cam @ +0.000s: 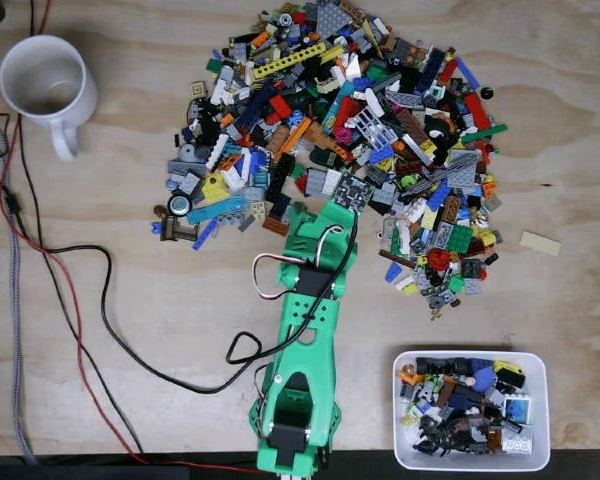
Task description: Find the closest Lego and put it in the bin.
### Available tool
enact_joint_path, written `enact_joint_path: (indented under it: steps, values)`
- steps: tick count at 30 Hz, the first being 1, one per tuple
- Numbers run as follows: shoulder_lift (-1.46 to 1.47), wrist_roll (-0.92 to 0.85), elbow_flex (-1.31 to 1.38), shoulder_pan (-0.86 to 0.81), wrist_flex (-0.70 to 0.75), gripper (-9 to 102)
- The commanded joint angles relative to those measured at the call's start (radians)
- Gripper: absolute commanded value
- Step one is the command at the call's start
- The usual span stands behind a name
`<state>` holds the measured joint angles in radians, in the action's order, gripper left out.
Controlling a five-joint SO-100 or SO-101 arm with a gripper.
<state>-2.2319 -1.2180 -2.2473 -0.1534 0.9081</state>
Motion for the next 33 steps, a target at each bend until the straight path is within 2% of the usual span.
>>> enact_joint_path:
  steps: [1,15,24,33]
  values:
    - [0.005,0.075,0.043,-0.109,-0.032,24]
    - [0.017,0.095,0.048,-0.123,-0.035,24]
    - [0.061,0.112,-0.044,-0.383,0.028,23]
    - [0.175,0.12,-0.106,-0.42,-0.061,21]
